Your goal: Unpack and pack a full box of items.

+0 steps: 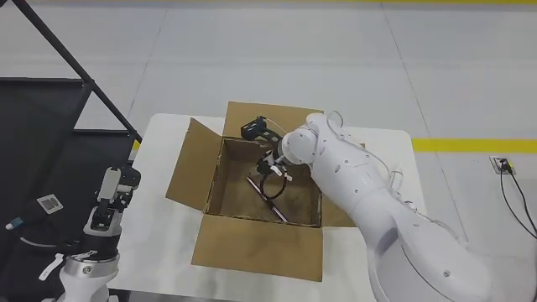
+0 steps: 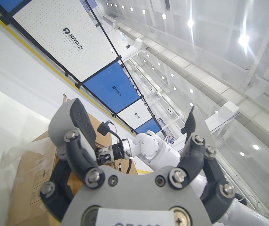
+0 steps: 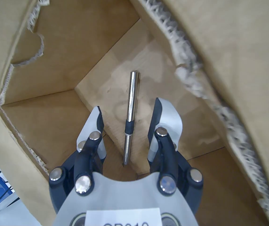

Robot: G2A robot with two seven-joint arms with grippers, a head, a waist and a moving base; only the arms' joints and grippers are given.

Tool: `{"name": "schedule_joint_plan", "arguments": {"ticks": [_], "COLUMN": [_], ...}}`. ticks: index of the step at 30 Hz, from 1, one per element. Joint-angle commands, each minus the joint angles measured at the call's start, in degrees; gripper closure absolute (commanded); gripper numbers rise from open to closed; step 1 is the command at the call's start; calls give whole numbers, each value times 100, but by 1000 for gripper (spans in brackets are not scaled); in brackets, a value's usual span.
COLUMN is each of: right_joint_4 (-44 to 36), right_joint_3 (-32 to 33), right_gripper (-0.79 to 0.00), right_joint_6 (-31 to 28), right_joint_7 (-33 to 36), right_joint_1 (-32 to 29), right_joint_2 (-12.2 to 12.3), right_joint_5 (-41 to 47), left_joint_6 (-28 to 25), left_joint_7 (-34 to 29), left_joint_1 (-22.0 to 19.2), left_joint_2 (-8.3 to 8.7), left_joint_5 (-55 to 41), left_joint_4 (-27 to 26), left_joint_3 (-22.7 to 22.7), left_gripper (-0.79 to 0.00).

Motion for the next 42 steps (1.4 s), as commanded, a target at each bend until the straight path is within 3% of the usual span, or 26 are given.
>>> {"name": "schedule_joint_plan", "arguments": {"ticks": [1, 7, 14, 19, 23, 27, 30, 36, 42], "right_joint_4": [-23, -317, -1238, -2555, -4328, -6609, -8082, -9862, -10665], "right_joint_3": [55, 210, 472, 890, 1598, 2688, 3494, 4581, 5265], "right_gripper": [-677, -785, -785, -785, -785, -785, -785, -785, -785], "right_joint_6": [-178, -537, -552, -241, 575, 1823, 2637, 4146, 5299], "right_joint_7": [-88, -460, -649, -707, -661, -344, -44, 310, 641], "right_joint_1": [3, -61, -302, -773, -1606, -3016, -4131, -5706, -6580], "right_joint_2": [77, 336, 790, 1333, 1937, 2544, 2852, 3124, 3203], "right_joint_5": [4, -72, -270, -599, -1144, -2039, -2704, -3896, -4636], "left_joint_6": [0, 0, 0, 0, 0, 0, 0, 0, 0], "left_joint_7": [0, 0, 0, 0, 0, 0, 0, 0, 0], "left_joint_1": [0, 0, 0, 0, 0, 0, 0, 0, 0], "left_joint_2": [0, 0, 0, 0, 0, 0, 0, 0, 0], "left_joint_5": [0, 0, 0, 0, 0, 0, 0, 0, 0], "left_joint_4": [0, 0, 0, 0, 0, 0, 0, 0, 0], "left_joint_3": [0, 0, 0, 0, 0, 0, 0, 0, 0], "left_gripper": [-785, -785, -785, -785, -785, -785, -785, -785, -785]}}
